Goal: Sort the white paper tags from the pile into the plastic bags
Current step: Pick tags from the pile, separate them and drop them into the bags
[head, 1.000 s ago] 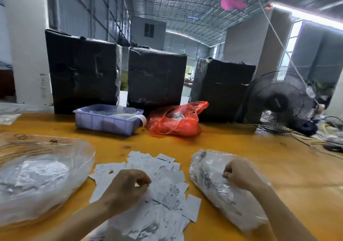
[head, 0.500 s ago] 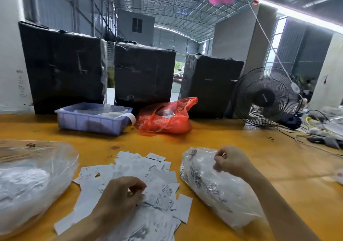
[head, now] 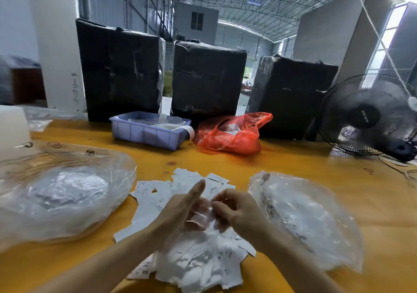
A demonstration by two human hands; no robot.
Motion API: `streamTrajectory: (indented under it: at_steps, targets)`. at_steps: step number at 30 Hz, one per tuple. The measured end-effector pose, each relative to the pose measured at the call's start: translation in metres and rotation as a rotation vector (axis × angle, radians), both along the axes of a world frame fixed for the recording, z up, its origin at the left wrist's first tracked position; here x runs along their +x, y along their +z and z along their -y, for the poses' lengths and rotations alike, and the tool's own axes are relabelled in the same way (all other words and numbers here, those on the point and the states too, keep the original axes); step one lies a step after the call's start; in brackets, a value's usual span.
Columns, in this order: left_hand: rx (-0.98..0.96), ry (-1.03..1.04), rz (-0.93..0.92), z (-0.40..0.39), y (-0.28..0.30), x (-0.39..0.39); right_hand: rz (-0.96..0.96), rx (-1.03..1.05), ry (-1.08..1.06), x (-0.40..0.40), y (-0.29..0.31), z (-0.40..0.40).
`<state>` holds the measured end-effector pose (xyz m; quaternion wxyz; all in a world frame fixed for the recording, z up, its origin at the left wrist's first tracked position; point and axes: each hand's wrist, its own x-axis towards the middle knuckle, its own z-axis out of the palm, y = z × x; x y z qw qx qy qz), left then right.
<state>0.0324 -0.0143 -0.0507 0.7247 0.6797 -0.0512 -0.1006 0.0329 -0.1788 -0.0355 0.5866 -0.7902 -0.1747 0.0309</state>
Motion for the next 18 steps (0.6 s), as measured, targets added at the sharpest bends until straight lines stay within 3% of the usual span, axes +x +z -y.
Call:
streamTrajectory:
  at_steps: [3,8,12,18]
  targets:
    - [0.087,-0.032,0.089,-0.002,-0.003,-0.004,0.019,0.001,-0.017,-0.005,-0.004,-0.002]
    - [0.014,0.151,0.080,-0.001,-0.010,-0.002,-0.166,0.179,-0.027,-0.006,-0.004,0.007]
    - [-0.006,0.211,0.124,0.000,-0.011,-0.001,-0.167,0.234,-0.054,-0.004,-0.003,0.013]
    - [-0.029,0.049,0.079,-0.001,-0.014,-0.003,-0.038,0.175,-0.133,-0.003,-0.007,0.014]
